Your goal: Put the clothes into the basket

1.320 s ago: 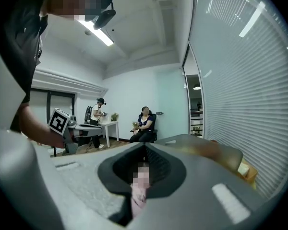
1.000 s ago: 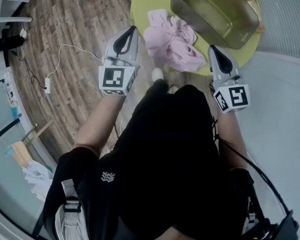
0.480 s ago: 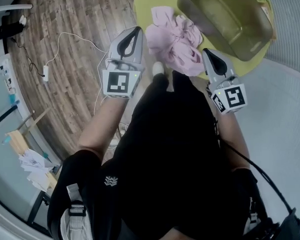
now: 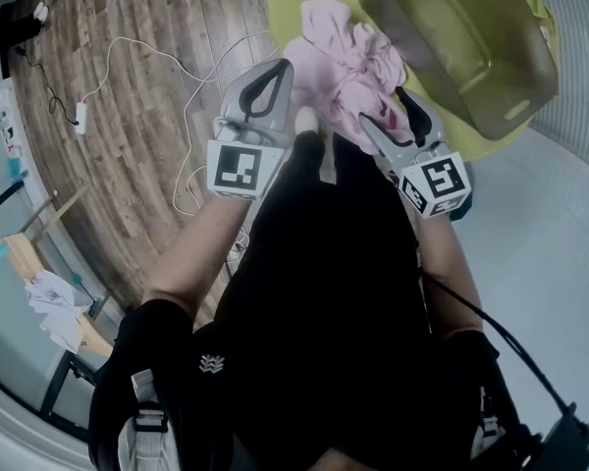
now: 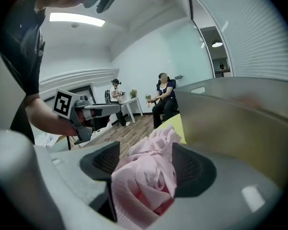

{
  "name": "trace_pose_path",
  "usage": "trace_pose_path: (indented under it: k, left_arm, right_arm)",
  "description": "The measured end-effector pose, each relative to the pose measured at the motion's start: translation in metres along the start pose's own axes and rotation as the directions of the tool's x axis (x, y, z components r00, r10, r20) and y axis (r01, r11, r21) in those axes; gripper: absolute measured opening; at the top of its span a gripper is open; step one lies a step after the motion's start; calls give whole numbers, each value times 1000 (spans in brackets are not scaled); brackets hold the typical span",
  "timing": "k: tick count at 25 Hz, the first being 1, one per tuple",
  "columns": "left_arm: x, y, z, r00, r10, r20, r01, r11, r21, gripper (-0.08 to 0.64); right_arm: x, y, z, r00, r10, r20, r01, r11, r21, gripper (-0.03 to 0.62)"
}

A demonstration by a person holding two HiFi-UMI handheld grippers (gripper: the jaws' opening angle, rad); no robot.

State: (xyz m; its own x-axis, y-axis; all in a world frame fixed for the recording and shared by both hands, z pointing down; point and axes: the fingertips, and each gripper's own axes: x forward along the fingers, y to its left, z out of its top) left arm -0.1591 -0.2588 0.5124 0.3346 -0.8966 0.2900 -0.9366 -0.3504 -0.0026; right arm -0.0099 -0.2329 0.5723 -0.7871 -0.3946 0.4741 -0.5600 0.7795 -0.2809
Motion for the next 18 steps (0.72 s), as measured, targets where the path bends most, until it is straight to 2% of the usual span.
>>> trace_pose_path:
  k: [5, 11, 14, 18]
  left_arm:
    - [-2, 11, -16, 999, 10, -30, -10, 1000, 6, 6]
    - [-2, 19, -25, 998, 37, -53, -39, 999, -36, 6]
    - [2, 18, -31, 997, 33, -74, -35, 999, -23, 6]
    - [2, 26, -35, 995, 49, -84, -53, 998, -42, 6]
  right_arm:
    - [24, 2, -24, 995, 14, -102, -13, 1000, 10, 424]
    - [40, -7, -50, 983, -26, -180, 20, 999, -38, 430]
    - [48, -14, -73, 971, -15, -239, 9, 1000, -27, 430]
    - [63, -18, -96, 951, -6, -309, 3, 1000, -10, 428]
